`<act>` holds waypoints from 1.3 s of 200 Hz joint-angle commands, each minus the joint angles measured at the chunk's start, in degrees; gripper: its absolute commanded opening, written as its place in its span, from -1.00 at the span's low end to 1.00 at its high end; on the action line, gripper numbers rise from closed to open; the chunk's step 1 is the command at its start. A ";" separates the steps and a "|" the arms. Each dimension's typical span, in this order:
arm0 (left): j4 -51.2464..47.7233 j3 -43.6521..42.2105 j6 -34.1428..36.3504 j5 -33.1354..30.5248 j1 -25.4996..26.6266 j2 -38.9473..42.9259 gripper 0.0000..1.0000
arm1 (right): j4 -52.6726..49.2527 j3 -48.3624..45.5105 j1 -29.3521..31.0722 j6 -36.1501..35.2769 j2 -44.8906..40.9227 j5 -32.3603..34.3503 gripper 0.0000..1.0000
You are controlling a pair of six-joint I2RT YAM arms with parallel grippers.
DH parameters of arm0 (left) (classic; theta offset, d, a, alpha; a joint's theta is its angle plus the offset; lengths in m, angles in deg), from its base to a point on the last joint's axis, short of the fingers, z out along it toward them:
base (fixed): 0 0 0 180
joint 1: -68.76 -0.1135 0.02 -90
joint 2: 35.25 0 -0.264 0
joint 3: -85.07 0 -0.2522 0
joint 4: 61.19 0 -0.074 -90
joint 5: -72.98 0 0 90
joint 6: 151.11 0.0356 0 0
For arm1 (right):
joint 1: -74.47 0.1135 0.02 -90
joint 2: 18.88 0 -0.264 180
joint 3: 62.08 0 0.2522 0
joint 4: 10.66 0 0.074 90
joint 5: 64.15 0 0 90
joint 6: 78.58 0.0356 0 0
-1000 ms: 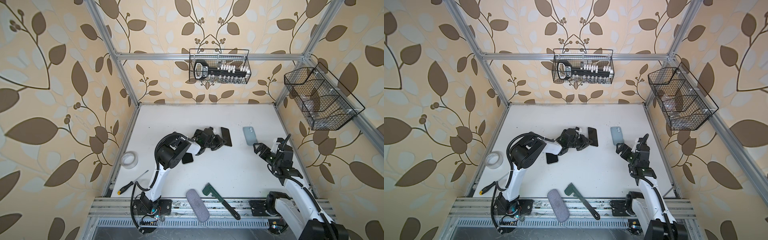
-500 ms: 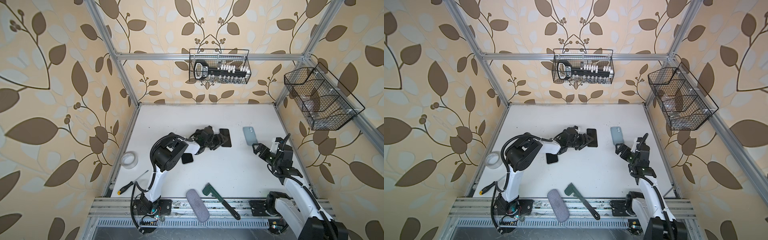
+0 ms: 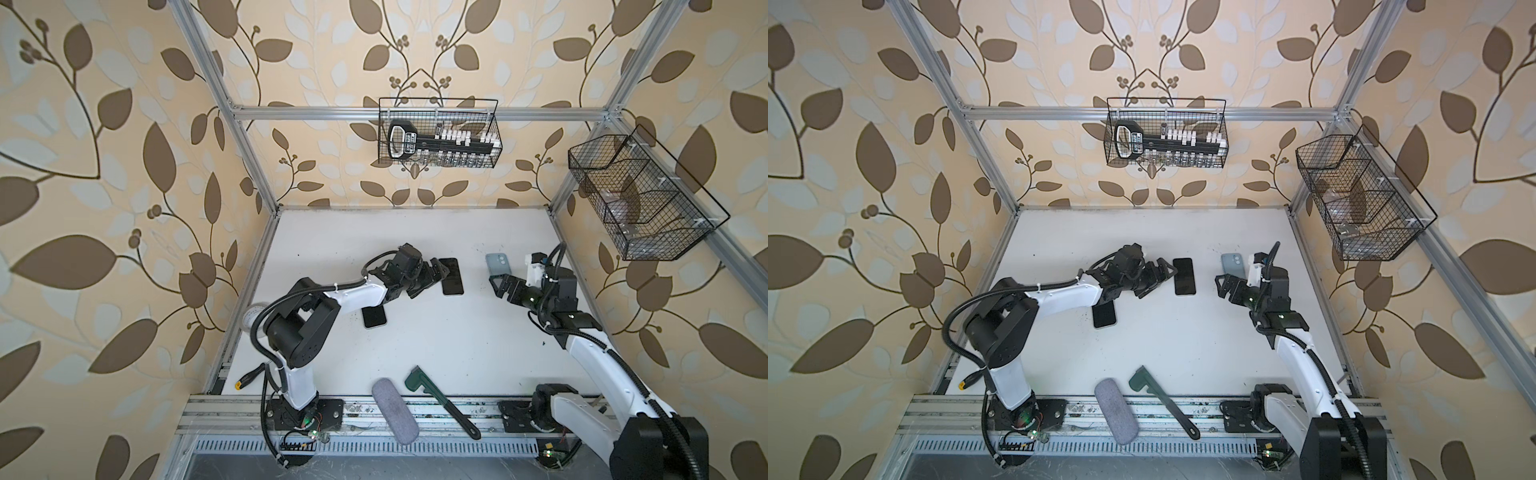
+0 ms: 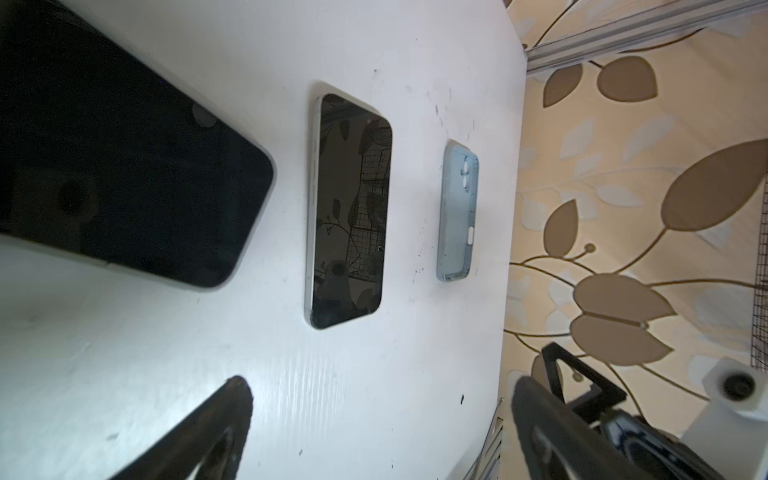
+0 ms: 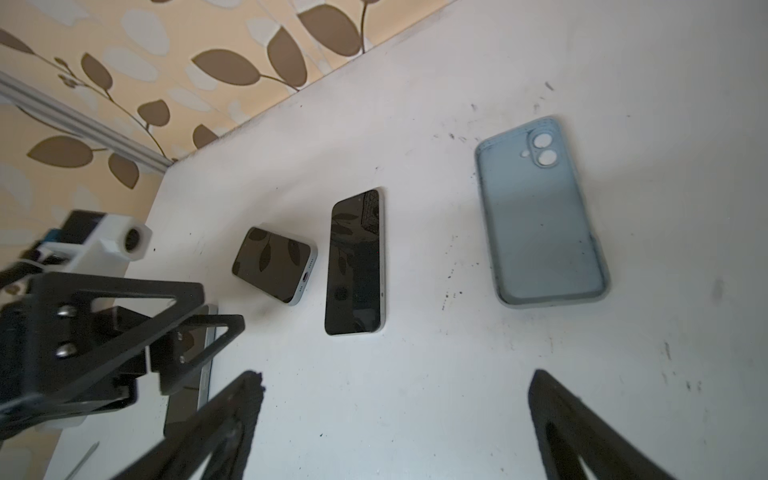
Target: Take the phone out of the phone case
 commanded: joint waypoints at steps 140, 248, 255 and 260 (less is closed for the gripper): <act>-31.76 4.92 18.88 4.41 -28.93 19.67 0.97 | -5.65 41.07 29.52 -28.26 45.62 12.21 1.00; -31.02 3.22 16.76 7.75 -38.83 21.77 0.97 | -12.63 51.79 30.54 -35.07 60.32 12.45 1.00; -30.96 3.13 16.80 7.83 -38.83 21.71 0.97 | -12.73 51.75 30.55 -35.16 60.69 13.12 1.00; -30.96 3.04 16.71 7.99 -38.83 21.64 0.97 | -12.81 51.62 30.52 -35.21 60.88 13.32 0.99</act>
